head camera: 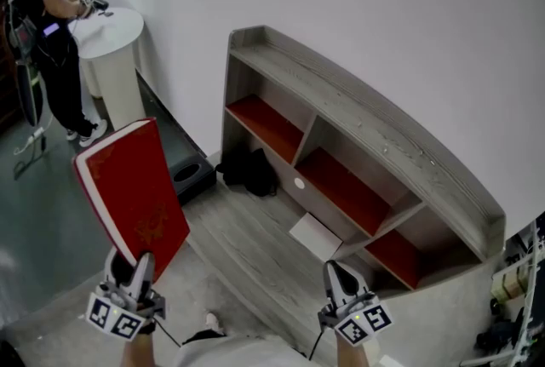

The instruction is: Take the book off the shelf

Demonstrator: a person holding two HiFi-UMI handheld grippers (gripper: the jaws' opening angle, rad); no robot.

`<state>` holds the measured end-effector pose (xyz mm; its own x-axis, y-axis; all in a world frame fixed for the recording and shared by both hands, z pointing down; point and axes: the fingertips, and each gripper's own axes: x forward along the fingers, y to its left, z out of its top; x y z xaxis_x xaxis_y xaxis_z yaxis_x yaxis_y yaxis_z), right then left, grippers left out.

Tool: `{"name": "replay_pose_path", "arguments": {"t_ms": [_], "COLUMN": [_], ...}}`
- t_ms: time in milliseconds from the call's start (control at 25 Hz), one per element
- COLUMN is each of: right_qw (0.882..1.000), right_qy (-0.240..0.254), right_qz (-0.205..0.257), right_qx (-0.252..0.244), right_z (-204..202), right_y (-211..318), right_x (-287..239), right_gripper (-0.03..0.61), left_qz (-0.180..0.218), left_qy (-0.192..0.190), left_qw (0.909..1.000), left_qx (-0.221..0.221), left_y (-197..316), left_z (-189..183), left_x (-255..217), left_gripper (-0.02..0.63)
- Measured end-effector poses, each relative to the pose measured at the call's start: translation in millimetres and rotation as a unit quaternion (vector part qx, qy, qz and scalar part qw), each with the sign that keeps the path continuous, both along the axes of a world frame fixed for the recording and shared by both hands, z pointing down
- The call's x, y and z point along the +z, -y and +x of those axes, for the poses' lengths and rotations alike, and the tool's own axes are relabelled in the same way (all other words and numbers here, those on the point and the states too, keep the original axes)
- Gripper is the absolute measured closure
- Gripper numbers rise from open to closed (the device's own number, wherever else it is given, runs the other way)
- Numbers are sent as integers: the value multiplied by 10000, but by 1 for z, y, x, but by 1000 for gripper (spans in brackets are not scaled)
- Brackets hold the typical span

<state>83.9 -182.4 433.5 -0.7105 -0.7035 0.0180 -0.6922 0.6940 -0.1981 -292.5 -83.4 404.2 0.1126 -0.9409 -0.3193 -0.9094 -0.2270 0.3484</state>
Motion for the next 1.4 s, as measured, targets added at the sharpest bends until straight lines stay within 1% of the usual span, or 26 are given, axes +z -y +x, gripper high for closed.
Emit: {"name": "replay_pose_path", "arguments": {"t_ms": [200,480,1080,1400], "right_qw": [10000,9999,9997,9997], "right_qy": [-33,-38,-167,-182], "right_qz": [55,94,145,172], "right_qx": [27,0,-34,-79], "right_z": [0,-5,-15,-26], "right_y": [4,8,8,6], "right_x": [-3,-7,-8,-9], "right_gripper": [555,555,555,555], "left_qz": [32,-78,-66,-34], "left_qy": [-25,-67,-236,-256], "left_qw": [10000,9999,9996,9996], "left_qx": [46,42,111,121], "left_y": [7,7,9,6], "left_z": [0,-2,-8,-13], "left_x": [-2,4,13,12], "left_gripper": [356,356,356,356]}}
